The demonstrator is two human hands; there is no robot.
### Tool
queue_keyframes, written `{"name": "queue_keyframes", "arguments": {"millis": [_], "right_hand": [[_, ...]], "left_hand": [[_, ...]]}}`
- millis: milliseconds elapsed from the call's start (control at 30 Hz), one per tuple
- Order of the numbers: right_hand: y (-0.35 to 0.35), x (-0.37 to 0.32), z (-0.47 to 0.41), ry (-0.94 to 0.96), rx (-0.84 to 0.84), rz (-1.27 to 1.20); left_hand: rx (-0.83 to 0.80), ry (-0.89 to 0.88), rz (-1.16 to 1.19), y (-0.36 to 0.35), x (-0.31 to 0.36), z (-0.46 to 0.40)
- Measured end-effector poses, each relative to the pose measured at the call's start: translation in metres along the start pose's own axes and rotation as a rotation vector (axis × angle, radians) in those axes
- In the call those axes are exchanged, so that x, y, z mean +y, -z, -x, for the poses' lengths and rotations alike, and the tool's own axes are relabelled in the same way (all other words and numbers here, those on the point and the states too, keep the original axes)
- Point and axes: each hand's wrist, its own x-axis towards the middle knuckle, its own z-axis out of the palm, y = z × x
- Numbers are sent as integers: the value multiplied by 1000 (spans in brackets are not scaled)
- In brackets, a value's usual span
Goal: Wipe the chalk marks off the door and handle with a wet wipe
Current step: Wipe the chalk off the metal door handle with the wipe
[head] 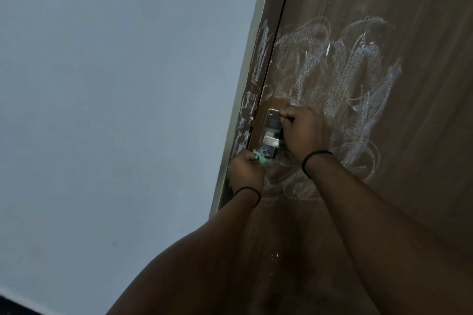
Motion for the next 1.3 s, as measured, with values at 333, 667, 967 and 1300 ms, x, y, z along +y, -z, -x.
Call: {"name": "queue_keyframes", "arguments": {"millis": [333,667,967,1300], "right_hand": [[-26,25,99,-33,156,-313],[-57,33,128,-269,-35,-357],[-51,43,106,-409,-117,-553],[-68,13,87,-613,155,-686]], "left_hand": [[-117,352,350,4,1,-10],[-1,167,104,-12,18,11],[-170,310,284,-21,13,16],[-146,128,27,26,-2,-15]]}}
